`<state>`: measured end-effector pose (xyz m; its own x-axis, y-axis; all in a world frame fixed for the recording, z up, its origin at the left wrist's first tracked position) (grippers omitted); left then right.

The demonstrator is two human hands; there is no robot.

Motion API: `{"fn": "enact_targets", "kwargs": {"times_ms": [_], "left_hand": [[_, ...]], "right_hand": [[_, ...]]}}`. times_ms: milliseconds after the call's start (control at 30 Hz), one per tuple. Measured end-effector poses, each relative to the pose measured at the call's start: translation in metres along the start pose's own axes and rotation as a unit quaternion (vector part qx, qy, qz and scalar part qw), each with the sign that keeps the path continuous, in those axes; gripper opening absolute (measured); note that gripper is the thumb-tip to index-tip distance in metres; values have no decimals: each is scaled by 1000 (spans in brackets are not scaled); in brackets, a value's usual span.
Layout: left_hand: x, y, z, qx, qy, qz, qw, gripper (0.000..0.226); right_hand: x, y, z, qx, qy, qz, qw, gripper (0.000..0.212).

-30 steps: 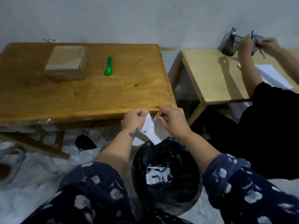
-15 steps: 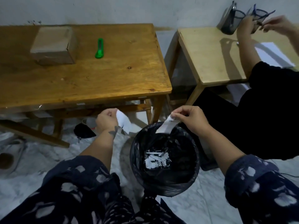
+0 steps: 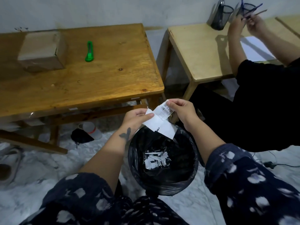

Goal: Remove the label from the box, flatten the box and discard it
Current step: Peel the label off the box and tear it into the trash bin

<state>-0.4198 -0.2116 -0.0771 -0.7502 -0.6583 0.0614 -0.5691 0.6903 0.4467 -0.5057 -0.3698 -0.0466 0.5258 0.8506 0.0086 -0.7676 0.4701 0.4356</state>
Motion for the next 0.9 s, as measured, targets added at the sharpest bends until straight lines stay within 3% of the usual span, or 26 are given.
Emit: {"fn": "enact_targets", "kwargs": {"times_ms": [67, 100, 200, 233, 300, 400, 567, 767, 900], "left_hand": [[1, -1, -4, -5, -3, -9, 1000, 17], [2, -2, -5, -5, -1, -14, 1000, 17], [3, -7, -5, 3, 4, -38, 999, 17], [4, -7, -6, 3, -1, -46, 999, 18], [4, -8, -6, 9, -16, -55, 998, 21], [6, -7, -10, 27, -28, -54, 998, 21], [8, -5, -13, 48, -61, -76, 994, 12], [9, -4, -18, 59, -316, -141, 936, 33], [10, -8, -26, 120, -446, -70, 884, 10]], "right_hand": [[0, -4, -5, -9, 65, -32, 997, 15], [0, -6, -9, -21, 153, -60, 986, 20], [2, 1, -12, -120, 450, -178, 867, 34], [5, 7, -10, -173, 484, -195, 835, 27], [11, 15, -10, -225, 508, -170, 814, 19], [14, 11, -17, -177, 508, -85, 839, 30], [15, 6, -17, -88, 433, -18, 897, 19], [15, 3, -11, -53, 474, 6, 879, 20], [14, 8, -10, -77, 484, 15, 872, 21]]}}
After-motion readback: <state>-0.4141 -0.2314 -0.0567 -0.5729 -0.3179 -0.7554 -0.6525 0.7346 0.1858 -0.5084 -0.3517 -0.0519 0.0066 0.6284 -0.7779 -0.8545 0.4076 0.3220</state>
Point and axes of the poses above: each hand's wrist, its own y-axis away from the middle knuckle, its own x-axis out of the palm, z = x × y, the point moved 2 cm from there along -y, towards the middle knuckle, and after that the axes turned 10 degrees about z, right-handed, at the moved point
